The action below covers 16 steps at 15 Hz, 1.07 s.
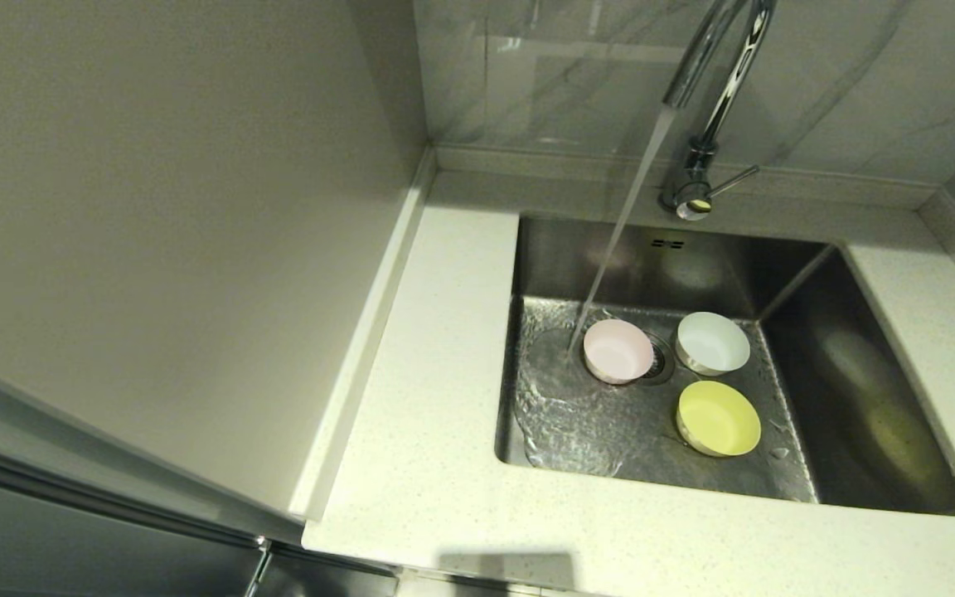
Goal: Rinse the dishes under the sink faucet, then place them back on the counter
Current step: Wait for the water to rinse the bowl
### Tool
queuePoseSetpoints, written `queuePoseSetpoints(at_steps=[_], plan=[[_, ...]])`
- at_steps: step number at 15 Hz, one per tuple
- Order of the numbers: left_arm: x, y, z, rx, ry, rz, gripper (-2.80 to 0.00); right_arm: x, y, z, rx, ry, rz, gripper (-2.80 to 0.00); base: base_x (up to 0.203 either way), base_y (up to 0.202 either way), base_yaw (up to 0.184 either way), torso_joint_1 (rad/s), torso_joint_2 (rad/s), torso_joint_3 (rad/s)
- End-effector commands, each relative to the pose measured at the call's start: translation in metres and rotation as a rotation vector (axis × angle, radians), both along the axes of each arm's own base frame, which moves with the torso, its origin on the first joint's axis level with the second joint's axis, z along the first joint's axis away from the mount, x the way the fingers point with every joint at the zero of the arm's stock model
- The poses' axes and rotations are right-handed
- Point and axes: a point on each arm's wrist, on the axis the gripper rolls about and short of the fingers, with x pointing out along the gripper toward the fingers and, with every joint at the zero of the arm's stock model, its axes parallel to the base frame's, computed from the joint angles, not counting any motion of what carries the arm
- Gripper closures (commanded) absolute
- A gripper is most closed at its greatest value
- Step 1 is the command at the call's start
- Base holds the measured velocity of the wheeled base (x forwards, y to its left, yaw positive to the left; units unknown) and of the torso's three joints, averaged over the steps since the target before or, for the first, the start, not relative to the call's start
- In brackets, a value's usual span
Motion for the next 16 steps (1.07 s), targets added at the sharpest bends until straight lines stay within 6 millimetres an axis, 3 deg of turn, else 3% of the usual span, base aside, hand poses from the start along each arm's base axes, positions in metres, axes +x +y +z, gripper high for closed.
queuePoseSetpoints(at_steps=[1, 16], plan=[[-0.0001, 0.0000, 0.0000, -0.001, -0.002, 0.001, 0.00, 0.0003, 0.0000, 0.0001, -0.001, 0.005, 0.001, 0.00, 0.000, 0.000, 0.000, 0.000, 0.00, 0.000], [-0.0001, 0.0000, 0.0000, -0.001, -0.002, 0.001, 0.00, 0.0003, 0.0000, 0.0001, -0.001, 0.005, 0.001, 0.00, 0.000, 0.000, 0.000, 0.000, 0.00, 0.000]])
